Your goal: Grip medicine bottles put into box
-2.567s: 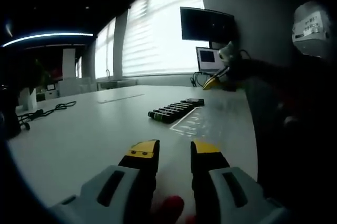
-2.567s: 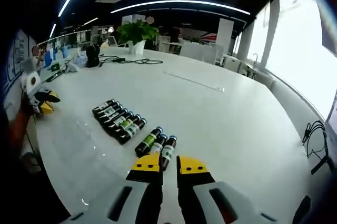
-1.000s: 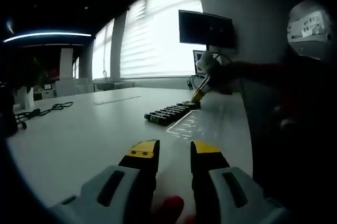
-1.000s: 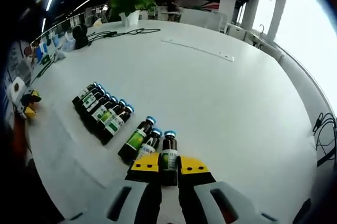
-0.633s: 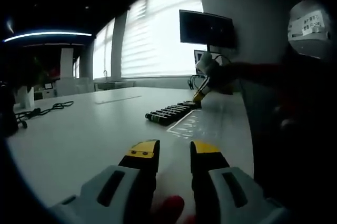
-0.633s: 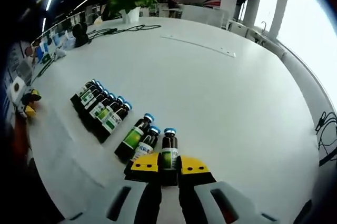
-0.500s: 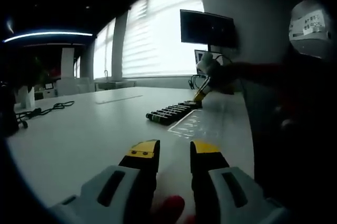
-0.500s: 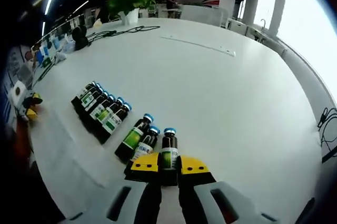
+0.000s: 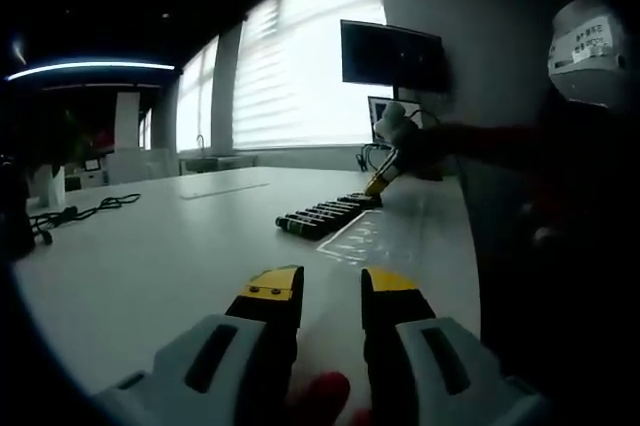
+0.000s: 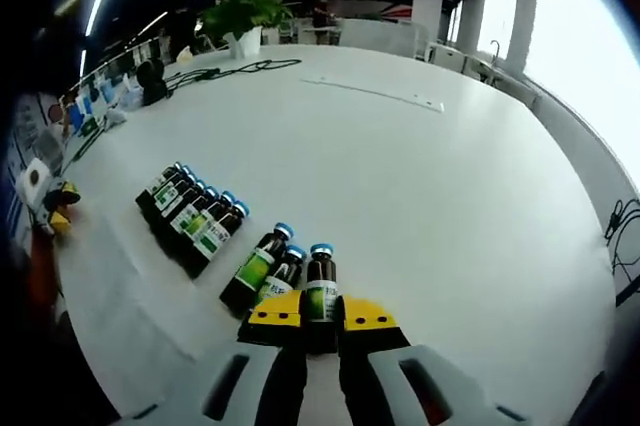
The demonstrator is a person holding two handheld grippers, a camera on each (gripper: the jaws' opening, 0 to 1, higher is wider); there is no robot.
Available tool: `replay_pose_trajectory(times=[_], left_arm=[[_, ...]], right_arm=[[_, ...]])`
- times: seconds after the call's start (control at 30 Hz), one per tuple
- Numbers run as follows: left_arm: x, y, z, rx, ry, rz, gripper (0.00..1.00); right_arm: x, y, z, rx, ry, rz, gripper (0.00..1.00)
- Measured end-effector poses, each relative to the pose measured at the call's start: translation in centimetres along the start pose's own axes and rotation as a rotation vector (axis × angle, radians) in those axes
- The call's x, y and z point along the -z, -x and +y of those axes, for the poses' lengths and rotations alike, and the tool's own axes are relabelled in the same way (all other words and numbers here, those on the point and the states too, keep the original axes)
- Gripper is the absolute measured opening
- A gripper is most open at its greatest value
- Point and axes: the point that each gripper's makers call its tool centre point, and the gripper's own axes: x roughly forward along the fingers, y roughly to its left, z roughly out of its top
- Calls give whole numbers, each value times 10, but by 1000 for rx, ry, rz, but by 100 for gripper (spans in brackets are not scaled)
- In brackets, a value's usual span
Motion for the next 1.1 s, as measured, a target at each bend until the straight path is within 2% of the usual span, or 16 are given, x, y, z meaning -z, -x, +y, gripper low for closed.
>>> replay_pose_trajectory(times=[0.63,1.1], left_arm=[[-2,0,0,8,11,-11,18],[-1,-1,0,7,9,-9,18]], right_arm=[[1,1,1,2,-10,-35,7],[2,2,-4,28,1,-26,7]])
